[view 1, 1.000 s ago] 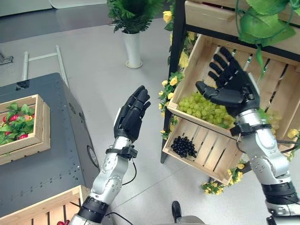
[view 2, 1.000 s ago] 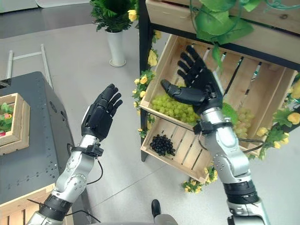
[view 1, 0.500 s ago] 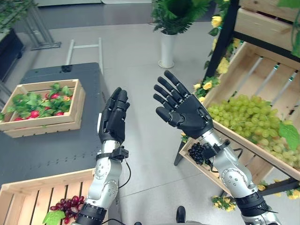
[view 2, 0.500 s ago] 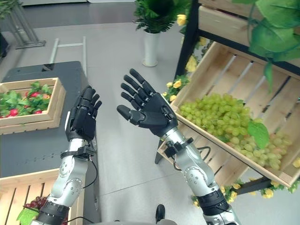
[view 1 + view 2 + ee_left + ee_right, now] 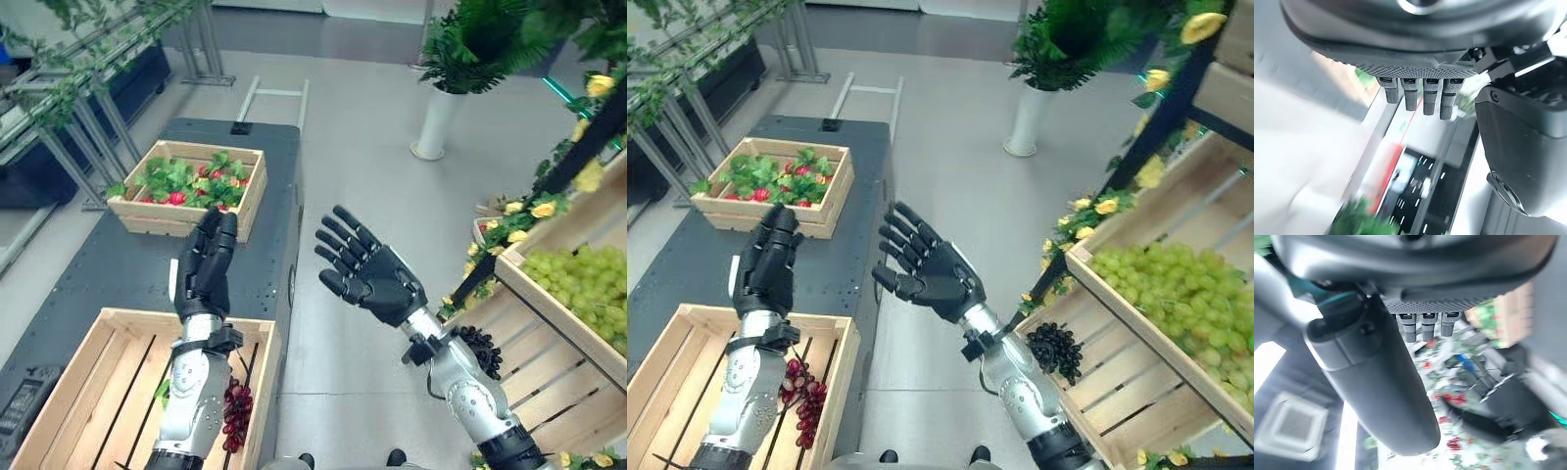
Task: Pick up the fruits from the basket on one side to the basket on the other side
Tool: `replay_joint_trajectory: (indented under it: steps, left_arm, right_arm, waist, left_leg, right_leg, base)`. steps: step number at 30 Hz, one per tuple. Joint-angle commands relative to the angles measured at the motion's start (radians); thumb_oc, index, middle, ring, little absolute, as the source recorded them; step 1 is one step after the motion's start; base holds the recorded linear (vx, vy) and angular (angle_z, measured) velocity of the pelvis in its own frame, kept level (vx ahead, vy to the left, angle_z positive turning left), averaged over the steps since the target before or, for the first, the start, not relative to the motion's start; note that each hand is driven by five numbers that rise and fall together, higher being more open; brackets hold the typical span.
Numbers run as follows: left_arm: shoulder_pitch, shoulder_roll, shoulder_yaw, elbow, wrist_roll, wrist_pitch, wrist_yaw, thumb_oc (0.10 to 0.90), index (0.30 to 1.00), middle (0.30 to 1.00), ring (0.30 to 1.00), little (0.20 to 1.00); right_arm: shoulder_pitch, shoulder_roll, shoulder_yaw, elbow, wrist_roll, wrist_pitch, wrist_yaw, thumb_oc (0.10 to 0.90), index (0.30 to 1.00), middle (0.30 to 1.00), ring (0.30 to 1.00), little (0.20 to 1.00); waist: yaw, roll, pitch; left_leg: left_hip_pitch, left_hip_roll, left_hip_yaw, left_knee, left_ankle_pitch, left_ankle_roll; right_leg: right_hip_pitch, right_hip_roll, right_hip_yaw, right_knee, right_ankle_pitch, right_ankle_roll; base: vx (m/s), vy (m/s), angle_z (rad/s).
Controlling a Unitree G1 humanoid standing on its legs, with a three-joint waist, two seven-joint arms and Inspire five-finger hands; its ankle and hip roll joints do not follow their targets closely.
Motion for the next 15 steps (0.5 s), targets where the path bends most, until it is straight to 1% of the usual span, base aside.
replay_joint_trajectory:
  steps: [1,3,4,6,9,10,11,12,13,14,15]
  left_arm:
    - [-0.088,0.039,-0.012,-0.054,0.145,-0.127,0.049,0.800,0.900,0.900,0.900,0.900]
    - [-0.078,0.050,-0.003,-0.046,0.192,-0.121,0.080,0.800,0.900,0.900,0.900,0.900]
    - [-0.057,0.075,0.023,-0.044,0.271,-0.101,0.128,0.800,0.900,0.900,0.900,0.900]
    - [-0.034,0.107,0.055,-0.019,0.338,-0.066,0.165,0.800,0.900,0.900,0.900,0.900]
    - [-0.016,0.149,0.093,0.028,0.439,-0.046,0.209,0.800,0.900,0.900,0.900,0.900]
    - [-0.014,0.171,0.102,0.056,0.492,-0.036,0.233,0.800,0.900,0.900,0.900,0.900]
    - [-0.022,0.191,0.106,0.090,0.526,-0.045,0.234,0.800,0.900,0.900,0.900,0.900]
    - [-0.037,0.208,0.099,0.123,0.573,-0.039,0.245,0.800,0.900,0.900,0.900,0.900]
    - [-0.050,0.222,0.089,0.148,0.597,-0.038,0.254,0.800,0.900,0.900,0.900,0.900]
    - [-0.075,0.243,0.066,0.191,0.637,-0.035,0.276,0.800,0.900,0.900,0.900,0.900]
    - [-0.084,0.259,0.054,0.207,0.663,-0.013,0.301,0.800,0.900,0.900,0.900,0.900]
  right_arm:
    - [-0.075,-0.003,-0.029,-0.093,-0.031,-0.064,0.094,0.800,0.900,0.900,0.900,0.900]
    - [-0.069,-0.013,-0.029,-0.097,-0.021,-0.059,0.098,0.800,0.900,0.900,0.900,0.900]
    - [-0.058,-0.028,-0.038,-0.095,0.006,-0.047,0.105,0.800,0.900,0.900,0.900,0.900]
    - [-0.048,-0.047,-0.057,-0.100,0.042,-0.018,0.097,0.800,0.900,0.900,0.900,0.900]
    - [-0.031,-0.062,-0.057,-0.120,0.030,-0.001,0.085,0.800,0.900,0.900,0.900,0.900]
    - [-0.019,-0.061,-0.055,-0.125,0.028,0.004,0.067,0.800,0.900,0.900,0.900,0.900]
    - [-0.007,-0.063,-0.059,-0.125,0.007,-0.007,0.050,0.800,0.900,0.900,0.900,0.900]
    - [0.006,-0.074,-0.066,-0.120,-0.016,-0.027,0.035,0.800,0.900,0.900,0.900,0.900]
    - [0.016,-0.083,-0.073,-0.117,-0.026,-0.041,0.029,0.800,0.900,0.900,0.900,0.900]
    - [0.031,-0.094,-0.087,-0.115,-0.028,-0.052,0.022,0.800,0.900,0.900,0.900,0.900]
    - [0.039,-0.099,-0.096,-0.109,-0.020,-0.057,0.012,0.800,0.900,0.900,0.900,0.900]
  waist:
    - [-0.016,0.030,-0.013]
    - [-0.018,0.029,-0.008]
    - [-0.012,0.026,-0.009]
    - [-0.003,0.022,-0.015]
    - [0.005,0.024,-0.016]
    - [0.003,0.027,-0.013]
    - [-0.005,0.030,-0.006]
    - [-0.018,0.036,0.000]
    - [-0.030,0.042,0.006]
    - [-0.051,0.053,0.017]
    - [-0.059,0.062,0.028]
  left_leg:
    - [0.003,-0.044,0.008,-0.004,-0.069,0.003]
    - [0.003,-0.035,0.000,0.004,-0.069,-0.002]
    - [0.006,-0.012,0.000,0.002,-0.062,-0.018]
    - [0.004,0.013,0.000,-0.010,-0.043,-0.036]
    - [-0.011,0.050,0.005,-0.044,0.000,-0.059]
    - [-0.023,0.069,0.021,-0.061,0.021,-0.070]
    - [-0.039,0.096,0.060,-0.066,0.037,-0.081]
    - [-0.058,0.129,0.111,-0.072,0.059,-0.093]
    - [-0.071,0.148,0.142,-0.075,0.075,-0.100]
    - [-0.096,0.165,0.174,-0.075,0.095,-0.110]
    - [-0.110,0.165,0.180,-0.075,0.102,-0.112]
  right_leg:
    - [-0.063,0.011,0.127,-0.037,0.090,0.086]
    - [-0.061,0.029,0.132,-0.009,0.064,0.087]
    - [-0.037,0.043,0.109,-0.016,0.039,0.079]
    - [-0.011,0.060,0.071,-0.030,0.019,0.067]
    - [0.007,0.083,0.036,-0.047,-0.001,0.048]
    - [0.011,0.088,0.013,-0.049,-0.010,0.040]
    - [0.010,0.088,-0.021,-0.044,-0.021,0.034]
    - [0.004,0.085,-0.060,-0.034,-0.030,0.027]
    - [-0.001,0.082,-0.088,-0.027,-0.034,0.023]
    - [-0.015,0.076,-0.126,-0.009,-0.042,0.018]
    - [-0.026,0.072,-0.139,0.006,-0.046,0.015]
  base:
    - [0.08,-0.272,0.96]
    - [0.09,-0.238,0.80]
    - [0.10,-0.291,0.74]
    - [0.10,-0.303,0.61]
    - [0.02,-0.193,0.54]
    - [-0.04,-0.160,0.36]
    - [-0.09,-0.117,0.54]
    - [-0.12,-0.050,0.66]
    - [-0.16,0.021,0.91]
    - [-0.16,0.063,0.88]
    - [-0.18,0.119,1.10]
